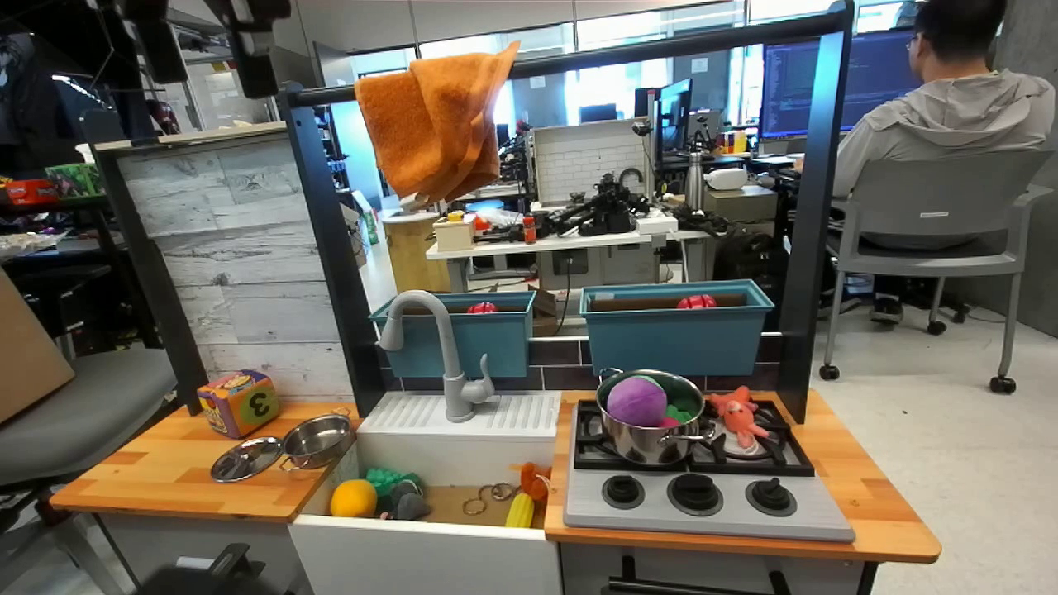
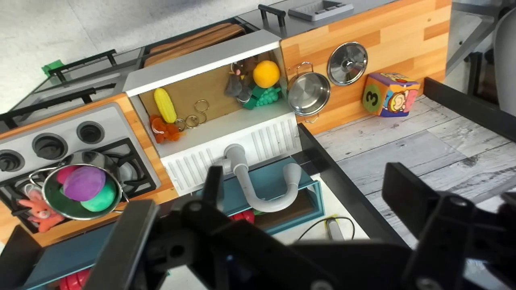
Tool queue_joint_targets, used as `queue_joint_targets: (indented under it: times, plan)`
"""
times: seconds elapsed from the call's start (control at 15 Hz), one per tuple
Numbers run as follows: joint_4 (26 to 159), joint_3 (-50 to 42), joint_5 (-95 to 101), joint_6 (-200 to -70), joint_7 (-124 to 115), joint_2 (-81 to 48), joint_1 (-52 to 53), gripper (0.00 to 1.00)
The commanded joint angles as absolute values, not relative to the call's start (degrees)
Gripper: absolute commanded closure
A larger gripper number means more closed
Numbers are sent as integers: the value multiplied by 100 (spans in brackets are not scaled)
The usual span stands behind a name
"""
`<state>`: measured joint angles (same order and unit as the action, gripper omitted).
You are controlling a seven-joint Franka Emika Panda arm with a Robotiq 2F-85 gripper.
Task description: Pick up the pot
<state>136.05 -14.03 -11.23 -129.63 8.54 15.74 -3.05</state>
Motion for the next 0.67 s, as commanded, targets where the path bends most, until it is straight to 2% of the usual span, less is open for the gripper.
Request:
queue_joint_targets:
  times: [0.0, 0.6]
  plan:
    - [13091, -1375, -1236, -12744, 906, 833, -458, 0]
    - [12075, -1295, -1316, -13966, 633, -1385, -932, 0]
